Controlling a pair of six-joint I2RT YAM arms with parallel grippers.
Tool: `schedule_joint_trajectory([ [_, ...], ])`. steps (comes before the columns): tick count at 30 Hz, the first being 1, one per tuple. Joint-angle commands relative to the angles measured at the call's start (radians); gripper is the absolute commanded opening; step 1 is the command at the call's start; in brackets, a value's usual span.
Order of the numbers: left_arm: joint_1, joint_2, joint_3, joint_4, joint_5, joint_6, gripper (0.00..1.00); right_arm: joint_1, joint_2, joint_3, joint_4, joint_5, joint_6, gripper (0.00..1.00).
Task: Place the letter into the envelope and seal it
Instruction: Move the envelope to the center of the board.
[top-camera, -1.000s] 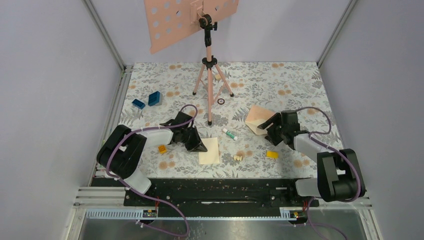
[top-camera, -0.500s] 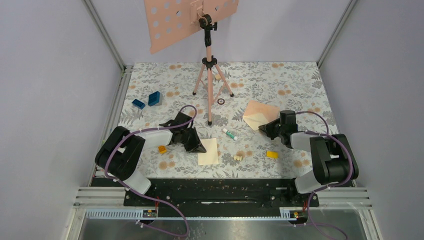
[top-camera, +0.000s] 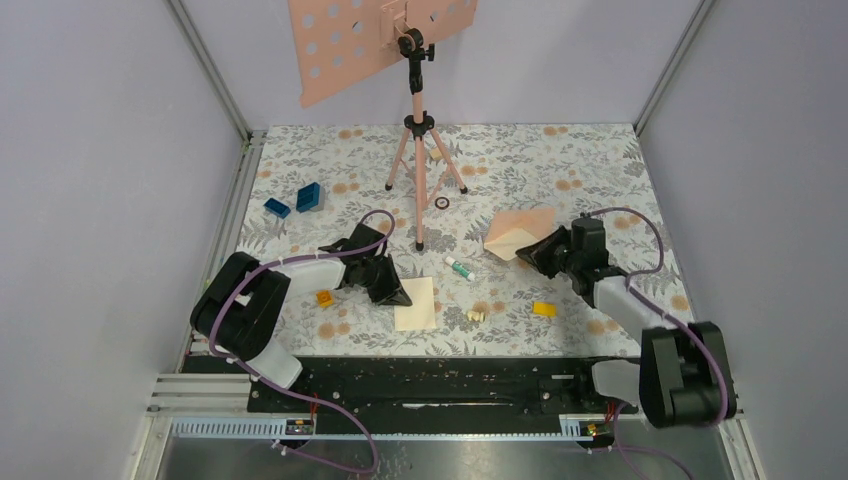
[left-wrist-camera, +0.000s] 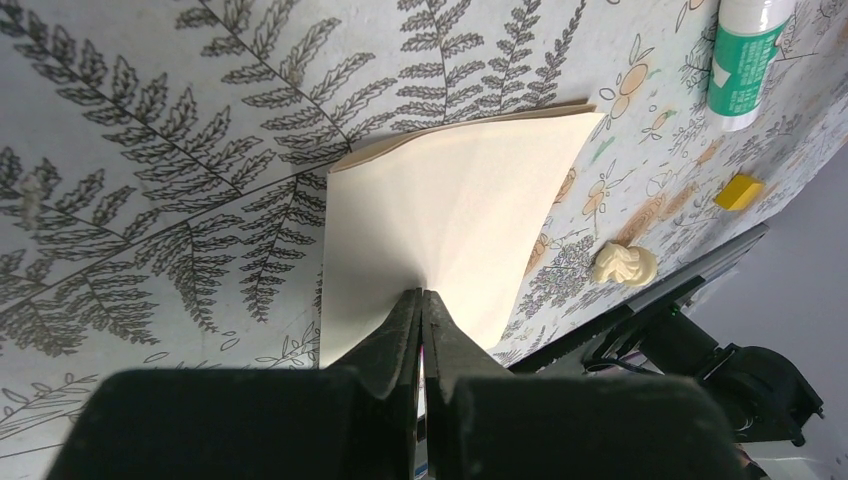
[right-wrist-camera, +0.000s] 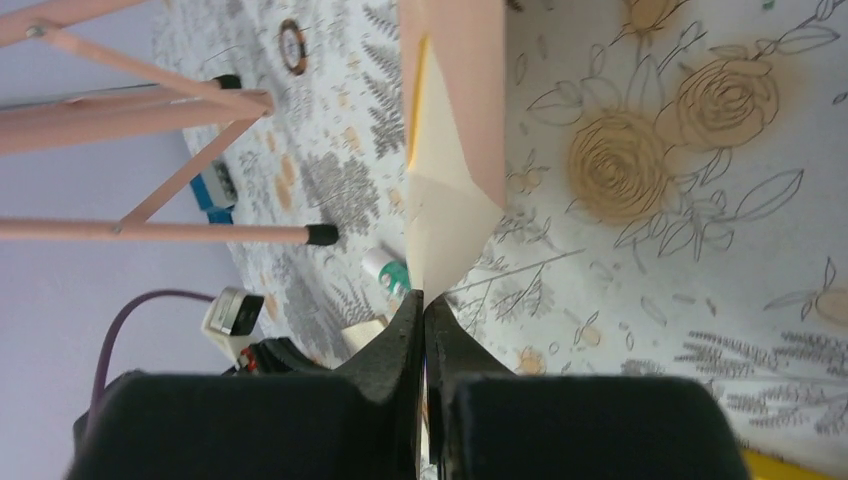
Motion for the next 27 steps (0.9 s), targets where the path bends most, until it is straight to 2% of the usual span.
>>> schedule_joint_trajectory([
  [1,-0.003,0.027,0.002,-0.074,-0.08,0.043,0.0,-0.005,-0.18,-0.033,-0.164,-0.029,-0.059,0.0],
  [7,-0.004,0.027,0.01,-0.072,-0.072,0.046,0.0,-0.004,-0.458,-0.136,-0.337,0.018,0.031,0.0],
  [12,-0.004,0.029,0.011,-0.071,-0.069,0.049,0.0,-0.005,-0.622,-0.231,-0.375,0.022,0.127,0.0],
  [18,-0.004,0.024,0.006,-0.074,-0.072,0.056,0.0,-0.003,-0.638,-0.266,-0.403,0.007,0.161,0.0],
  [24,-0.004,0.023,0.007,-0.072,-0.078,0.056,0.0,0.046,-0.605,-0.322,-0.274,0.014,0.297,0.0],
  [25,-0.004,0.024,0.009,-0.071,-0.078,0.056,0.0,0.078,-0.587,-0.325,-0.242,0.026,0.322,0.01],
  [27,-0.003,0.022,0.012,-0.071,-0.08,0.057,0.0,0.155,-0.542,-0.319,-0.169,0.054,0.36,0.12],
])
